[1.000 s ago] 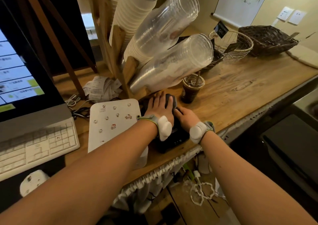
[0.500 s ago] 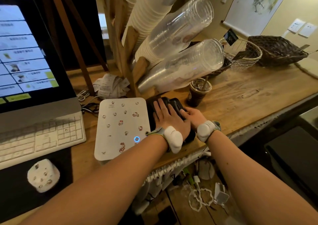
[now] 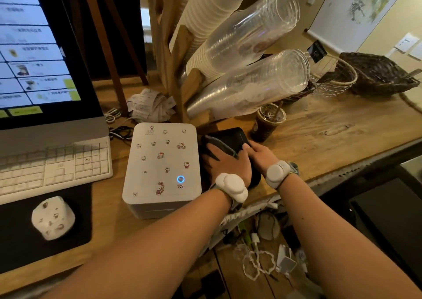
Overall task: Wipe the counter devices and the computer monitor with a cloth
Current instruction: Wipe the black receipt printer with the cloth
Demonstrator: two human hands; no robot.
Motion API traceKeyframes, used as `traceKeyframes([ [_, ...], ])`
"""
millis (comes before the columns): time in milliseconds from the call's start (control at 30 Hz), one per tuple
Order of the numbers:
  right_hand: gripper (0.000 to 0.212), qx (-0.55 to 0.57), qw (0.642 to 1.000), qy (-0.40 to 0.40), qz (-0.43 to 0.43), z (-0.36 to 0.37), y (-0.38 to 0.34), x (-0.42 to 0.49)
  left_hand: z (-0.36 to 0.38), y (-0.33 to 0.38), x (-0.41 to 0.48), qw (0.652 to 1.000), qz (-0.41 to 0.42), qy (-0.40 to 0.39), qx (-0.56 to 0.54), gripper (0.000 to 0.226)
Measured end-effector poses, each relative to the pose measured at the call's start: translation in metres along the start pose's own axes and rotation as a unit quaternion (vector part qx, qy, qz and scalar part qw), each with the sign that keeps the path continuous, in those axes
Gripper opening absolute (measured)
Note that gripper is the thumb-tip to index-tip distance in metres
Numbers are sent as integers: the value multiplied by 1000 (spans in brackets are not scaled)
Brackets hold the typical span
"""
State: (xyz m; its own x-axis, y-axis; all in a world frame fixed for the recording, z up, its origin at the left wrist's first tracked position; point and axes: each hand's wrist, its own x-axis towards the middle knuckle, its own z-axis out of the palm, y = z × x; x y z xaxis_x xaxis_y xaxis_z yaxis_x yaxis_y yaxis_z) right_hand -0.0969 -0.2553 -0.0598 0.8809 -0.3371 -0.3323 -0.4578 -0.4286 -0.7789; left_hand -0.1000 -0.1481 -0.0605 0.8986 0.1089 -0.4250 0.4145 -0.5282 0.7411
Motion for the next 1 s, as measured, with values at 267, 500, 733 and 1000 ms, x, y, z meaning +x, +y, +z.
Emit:
traceKeyframes([
  [267, 41, 7, 1000, -4, 19, 1, -6, -4, -17, 19, 36, 994, 5, -5, -109, 75],
  [500, 44, 11, 1000, 9, 13, 5, 1, 1, 3, -33, -16, 994, -6, -32, -102, 89],
  [733, 38, 3, 1000, 9, 6, 5, 0, 3, -17, 4, 26, 982, 0, -22, -189, 78],
  [1000, 43, 9, 1000, 9, 15, 5, 5, 3, 1, -47, -27, 983, 29, -51, -177, 89],
])
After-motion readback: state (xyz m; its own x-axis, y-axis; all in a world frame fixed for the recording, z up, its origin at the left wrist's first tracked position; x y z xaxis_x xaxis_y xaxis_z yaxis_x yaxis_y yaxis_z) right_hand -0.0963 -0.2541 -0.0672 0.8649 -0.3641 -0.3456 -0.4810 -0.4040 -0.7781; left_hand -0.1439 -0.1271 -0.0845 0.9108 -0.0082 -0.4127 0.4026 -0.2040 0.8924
